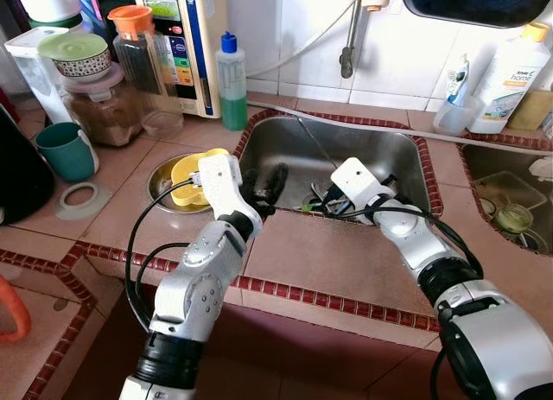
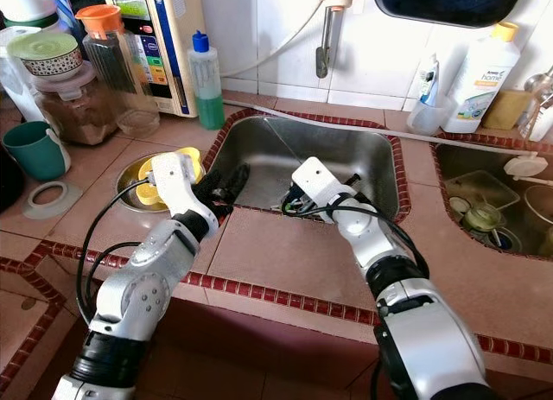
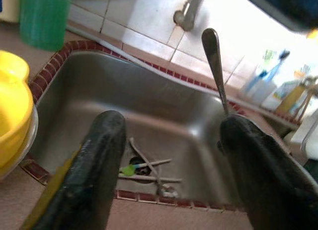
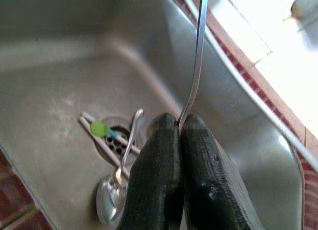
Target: Kitchen organization
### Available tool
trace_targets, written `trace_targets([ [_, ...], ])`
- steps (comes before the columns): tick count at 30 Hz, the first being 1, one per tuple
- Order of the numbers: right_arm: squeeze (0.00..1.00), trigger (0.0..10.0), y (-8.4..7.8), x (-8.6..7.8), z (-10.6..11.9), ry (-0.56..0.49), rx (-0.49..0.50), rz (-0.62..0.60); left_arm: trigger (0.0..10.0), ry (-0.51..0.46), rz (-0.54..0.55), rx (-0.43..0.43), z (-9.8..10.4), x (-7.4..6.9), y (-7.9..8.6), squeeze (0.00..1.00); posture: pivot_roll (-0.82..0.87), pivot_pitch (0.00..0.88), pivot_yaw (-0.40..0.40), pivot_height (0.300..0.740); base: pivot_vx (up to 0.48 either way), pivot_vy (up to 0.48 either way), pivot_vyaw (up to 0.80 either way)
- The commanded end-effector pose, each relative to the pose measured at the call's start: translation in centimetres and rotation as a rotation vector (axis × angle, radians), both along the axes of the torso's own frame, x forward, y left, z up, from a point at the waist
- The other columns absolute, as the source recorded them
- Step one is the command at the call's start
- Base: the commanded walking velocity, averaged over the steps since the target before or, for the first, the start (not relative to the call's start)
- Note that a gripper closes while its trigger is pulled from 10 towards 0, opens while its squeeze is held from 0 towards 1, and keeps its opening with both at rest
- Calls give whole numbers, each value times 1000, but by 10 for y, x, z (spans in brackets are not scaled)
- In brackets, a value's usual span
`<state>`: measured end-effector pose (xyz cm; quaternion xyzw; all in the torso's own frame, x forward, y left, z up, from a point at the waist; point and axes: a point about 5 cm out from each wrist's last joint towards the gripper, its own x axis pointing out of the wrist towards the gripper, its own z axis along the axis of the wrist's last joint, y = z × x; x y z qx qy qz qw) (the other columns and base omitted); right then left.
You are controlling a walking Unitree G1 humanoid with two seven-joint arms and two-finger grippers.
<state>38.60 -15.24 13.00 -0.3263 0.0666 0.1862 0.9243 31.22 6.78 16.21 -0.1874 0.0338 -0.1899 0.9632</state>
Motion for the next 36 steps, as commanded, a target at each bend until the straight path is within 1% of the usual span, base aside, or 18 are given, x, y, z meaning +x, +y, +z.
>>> trace_targets([
  [1, 0, 10000, -5, 2, 3, 15, 8, -23, 10000, -38, -3, 32, 4, -2, -1, 0, 42, 23, 24, 740, 0, 0, 0],
  [4, 0, 10000, -9, 1, -2, 53, 17, -39, 10000, -47, 6, 51, 3, -3, 0, 0, 46, 24, 24, 740, 0, 0, 0],
  [5, 890, 10000, -11, 1, -3, 57, 13, -45, 10000, -47, -1, 45, 3, -4, -1, 0, 49, 24, 24, 740, 0, 0, 0],
  [6, 1000, 10000, -12, 0, -4, 61, 10, -47, 10000, -50, -3, 46, 4, -4, -1, 0, 49, 24, 24, 740, 0, 0, 0],
  [7, 1000, 10000, -14, -1, -7, 78, 5, -50, 10000, -60, -4, 59, 4, -4, -1, 0, 54, 24, 24, 740, 0, 0, 0],
  [12, 1000, 10000, -17, -2, -10, 99, 0, -53, 10000, -67, -10, 79, 3, -5, 0, 0, 57, 23, 25, 740, 0, 0, 0],
  [15, 1000, 10000, -18, -3, -12, 109, 0, -57, 10000, -71, -12, 85, 3, -5, 0, 0, 57, 22, 24, 740, 0, 0, 0],
  [18, 1000, 10000, -18, -3, -13, 117, 2, -58, 10000, -79, -12, 110, 3, -5, 0, 0, 59, 21, 26, 740, 0, 0, 0],
  [29, 1000, 10000, -17, -3, -12, 116, 7, -50, 10000, -89, -21, 126, 2, -6, -2, 0, 57, 17, 26, 740, 0, 0, 0],
  [32, 1000, 10000, -15, -2, -9, 112, 56, -44, 10000, -114, 14, 164, 4, -3, 3, 0, 56, 18, 22, 740, 0, 0, 0],
  [33, 1000, 10000, -13, -2, -8, 114, 99, -37, 10000, -122, 49, 201, 4, 0, 8, 0, 56, 19, 20, 740, 0, 0, 0],
  [34, 1000, 10000, -12, -2, -8, 115, 114, -33, 10000, -122, 65, 215, 4, 1, 10, 0, 55, 19, 19, 740, 0, 0, 0],
  [35, 1000, 10000, -8, -2, -7, 125, 186, -15, 10000, -110, 105, 243, 3, 6, 17, 0, 54, 19, 18, 740, 0, 0, 0],
  [36, 1000, 10000, -7, -2, -7, 128, 203, -11, 10000, -107, 113, 248, 3, 7, 19, 0, 54, 19, 18, 740, 0, 0, 0],
])
